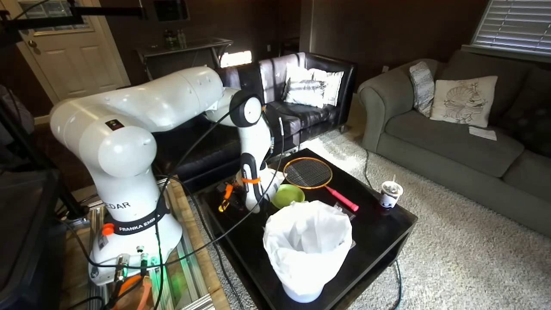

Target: Pick up the toy car

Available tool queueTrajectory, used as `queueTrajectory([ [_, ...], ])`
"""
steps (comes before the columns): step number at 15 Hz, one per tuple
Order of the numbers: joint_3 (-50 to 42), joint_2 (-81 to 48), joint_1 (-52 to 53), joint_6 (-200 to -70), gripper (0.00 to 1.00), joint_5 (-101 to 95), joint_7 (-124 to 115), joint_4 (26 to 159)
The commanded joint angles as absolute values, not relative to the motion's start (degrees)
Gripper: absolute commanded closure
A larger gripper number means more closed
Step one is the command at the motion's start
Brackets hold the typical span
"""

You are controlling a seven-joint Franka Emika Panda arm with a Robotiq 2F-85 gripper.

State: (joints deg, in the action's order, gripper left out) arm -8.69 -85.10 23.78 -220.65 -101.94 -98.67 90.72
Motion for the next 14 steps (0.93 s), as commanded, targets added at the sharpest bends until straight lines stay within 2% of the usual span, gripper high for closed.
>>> queueTrajectory([
  [1, -13.39, -85.11, 30.78, -216.34, 0.89, -106.77, -112.78, 88.18],
  [7, -25.11, -85.21, 45.06, -215.05, 0.89, -109.79, -126.58, 89.46],
  [11, -21.38, -86.94, 40.38, -212.82, 0.88, -113.95, -120.92, 79.52],
  [14, -14.45, -85.70, 33.46, -203.34, 0.89, -111.53, -109.76, 76.45],
])
